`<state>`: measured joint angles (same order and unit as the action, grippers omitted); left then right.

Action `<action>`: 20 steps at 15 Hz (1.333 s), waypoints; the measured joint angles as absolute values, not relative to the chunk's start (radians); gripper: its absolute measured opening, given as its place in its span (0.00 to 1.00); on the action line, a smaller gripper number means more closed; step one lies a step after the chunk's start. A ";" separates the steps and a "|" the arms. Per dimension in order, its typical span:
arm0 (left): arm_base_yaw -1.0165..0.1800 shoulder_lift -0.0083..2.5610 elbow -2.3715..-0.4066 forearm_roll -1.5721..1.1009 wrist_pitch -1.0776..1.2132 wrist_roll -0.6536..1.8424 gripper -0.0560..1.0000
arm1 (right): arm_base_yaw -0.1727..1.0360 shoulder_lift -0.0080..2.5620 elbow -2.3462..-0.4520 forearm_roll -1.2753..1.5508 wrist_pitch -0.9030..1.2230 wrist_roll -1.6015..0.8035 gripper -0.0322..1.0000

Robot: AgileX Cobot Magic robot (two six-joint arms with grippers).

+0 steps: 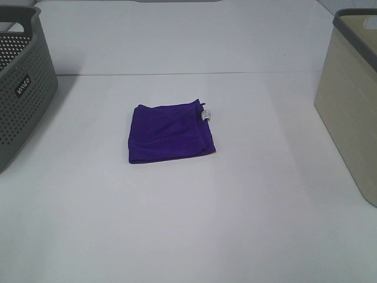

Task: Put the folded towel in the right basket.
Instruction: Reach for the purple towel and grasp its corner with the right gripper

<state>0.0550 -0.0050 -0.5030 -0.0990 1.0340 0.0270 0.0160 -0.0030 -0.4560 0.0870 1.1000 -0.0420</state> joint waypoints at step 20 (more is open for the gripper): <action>0.055 -0.005 -0.503 -0.104 1.034 0.032 0.99 | 0.016 -0.003 -0.456 0.067 1.100 -0.044 0.98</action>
